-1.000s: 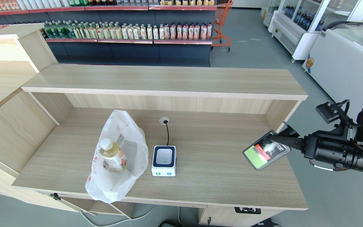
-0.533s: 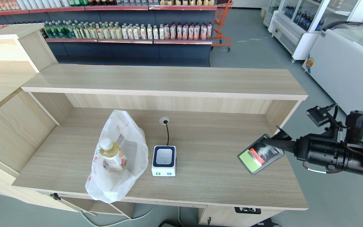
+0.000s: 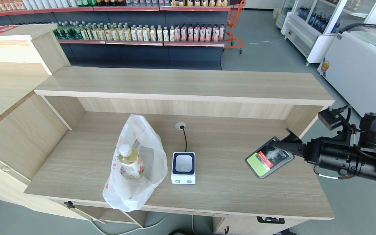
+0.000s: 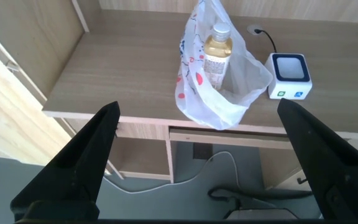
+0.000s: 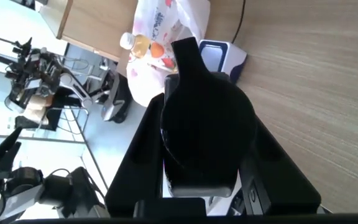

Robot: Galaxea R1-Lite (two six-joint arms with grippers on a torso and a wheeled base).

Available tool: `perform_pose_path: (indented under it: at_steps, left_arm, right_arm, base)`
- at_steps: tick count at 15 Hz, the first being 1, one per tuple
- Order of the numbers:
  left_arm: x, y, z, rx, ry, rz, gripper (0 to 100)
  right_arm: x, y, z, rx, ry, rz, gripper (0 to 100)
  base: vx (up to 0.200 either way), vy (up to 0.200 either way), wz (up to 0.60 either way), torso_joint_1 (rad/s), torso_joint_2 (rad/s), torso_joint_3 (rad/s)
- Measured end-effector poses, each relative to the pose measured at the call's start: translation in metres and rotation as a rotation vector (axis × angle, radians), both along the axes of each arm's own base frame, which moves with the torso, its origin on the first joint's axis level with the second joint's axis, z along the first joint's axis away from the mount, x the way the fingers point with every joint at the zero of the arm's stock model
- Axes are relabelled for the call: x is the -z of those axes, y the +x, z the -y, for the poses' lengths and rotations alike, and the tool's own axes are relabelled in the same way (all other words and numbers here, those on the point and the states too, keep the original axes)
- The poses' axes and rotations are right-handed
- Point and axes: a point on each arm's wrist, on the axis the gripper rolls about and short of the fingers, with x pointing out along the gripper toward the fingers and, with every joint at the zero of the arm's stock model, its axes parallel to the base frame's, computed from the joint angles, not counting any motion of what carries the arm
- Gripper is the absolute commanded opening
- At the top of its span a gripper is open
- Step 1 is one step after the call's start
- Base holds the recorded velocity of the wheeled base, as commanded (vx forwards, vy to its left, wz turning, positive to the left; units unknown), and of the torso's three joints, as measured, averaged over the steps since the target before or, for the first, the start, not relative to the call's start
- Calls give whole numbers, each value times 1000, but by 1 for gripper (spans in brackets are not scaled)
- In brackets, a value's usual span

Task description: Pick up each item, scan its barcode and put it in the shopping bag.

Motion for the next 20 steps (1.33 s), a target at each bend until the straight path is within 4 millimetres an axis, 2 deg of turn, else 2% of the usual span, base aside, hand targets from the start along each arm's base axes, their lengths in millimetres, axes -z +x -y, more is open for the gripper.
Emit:
perform_pose_path:
  at_steps: [7, 14, 18, 20]
  left_arm:
    - [0, 0, 0, 0, 0, 0, 100]
    - [0, 0, 0, 0, -1, 0, 100]
    - [0, 0, 0, 2, -1, 0, 100]
    - [0, 0, 0, 0, -2, 0, 100]
  right_arm:
    - [4, 10, -3, 0, -70, 69, 0]
    - [21, 39, -7, 82, -139, 126, 0]
    - [46, 58, -14, 104, -198, 200, 0]
    - [59, 67, -18, 109, -216, 184, 0]
  base:
    - [0, 200, 0, 4, 2, 5]
    - [0, 0, 0, 0, 0, 0]
    - [0, 0, 0, 0, 0, 0]
    - [0, 0, 0, 0, 0, 0]
